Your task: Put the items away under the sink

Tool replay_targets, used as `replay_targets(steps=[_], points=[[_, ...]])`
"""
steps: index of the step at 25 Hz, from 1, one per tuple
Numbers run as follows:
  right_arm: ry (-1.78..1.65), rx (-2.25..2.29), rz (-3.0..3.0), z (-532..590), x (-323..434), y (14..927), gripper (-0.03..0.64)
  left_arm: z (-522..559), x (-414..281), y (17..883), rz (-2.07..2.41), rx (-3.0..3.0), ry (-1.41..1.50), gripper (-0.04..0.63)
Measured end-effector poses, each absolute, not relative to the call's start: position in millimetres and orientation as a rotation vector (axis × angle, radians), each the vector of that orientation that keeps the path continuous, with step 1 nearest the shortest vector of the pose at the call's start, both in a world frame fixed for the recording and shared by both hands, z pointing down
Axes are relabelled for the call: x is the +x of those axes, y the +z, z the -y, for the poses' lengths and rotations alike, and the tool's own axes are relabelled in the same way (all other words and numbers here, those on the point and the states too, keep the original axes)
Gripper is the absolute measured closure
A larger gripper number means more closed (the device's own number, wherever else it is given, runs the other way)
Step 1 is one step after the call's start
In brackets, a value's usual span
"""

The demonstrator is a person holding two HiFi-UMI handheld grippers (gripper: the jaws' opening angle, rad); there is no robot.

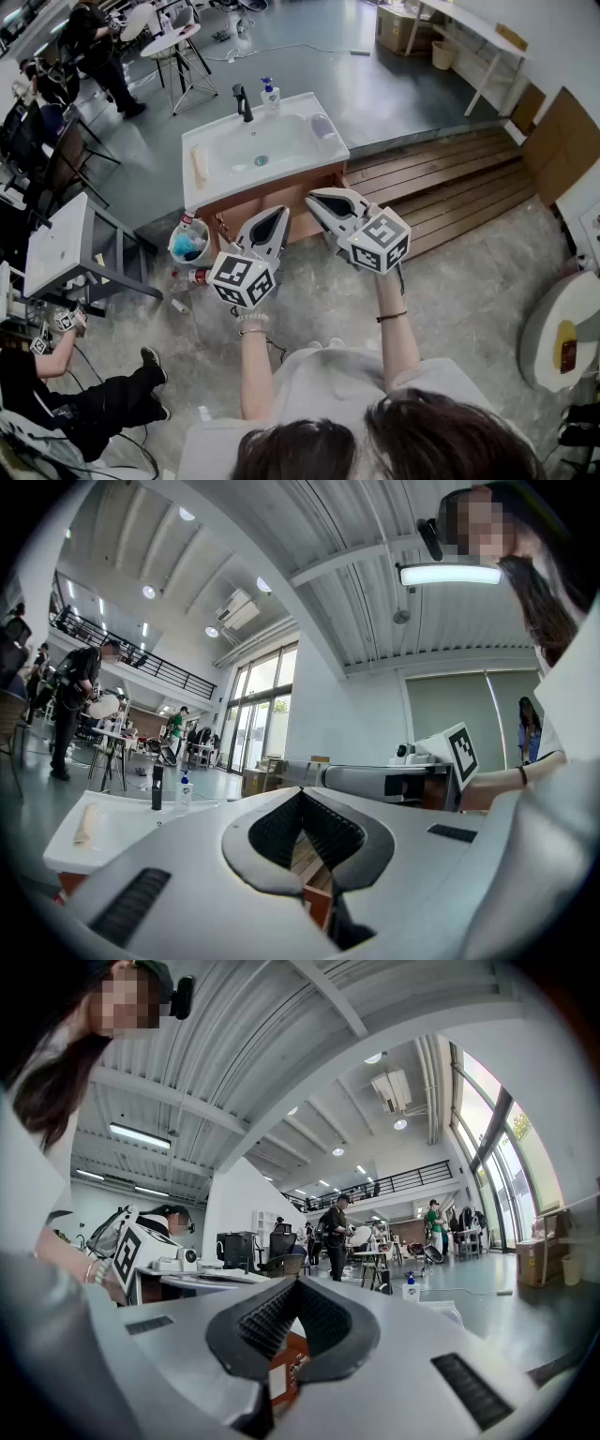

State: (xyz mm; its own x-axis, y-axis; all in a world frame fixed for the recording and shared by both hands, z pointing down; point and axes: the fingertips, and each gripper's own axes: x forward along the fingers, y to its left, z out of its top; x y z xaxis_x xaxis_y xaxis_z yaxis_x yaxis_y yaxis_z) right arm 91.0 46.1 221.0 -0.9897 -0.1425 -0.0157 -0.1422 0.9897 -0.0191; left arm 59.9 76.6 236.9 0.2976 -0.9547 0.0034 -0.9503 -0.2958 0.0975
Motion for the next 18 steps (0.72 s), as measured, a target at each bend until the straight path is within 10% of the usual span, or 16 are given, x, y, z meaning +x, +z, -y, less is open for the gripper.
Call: replay_targets(steps=[18], points=[[-0.030, -0.221, -3.118, -34, 96, 222, 0.603, -67, 63, 236, 1.820, 2.457, -0.098, 0.598]])
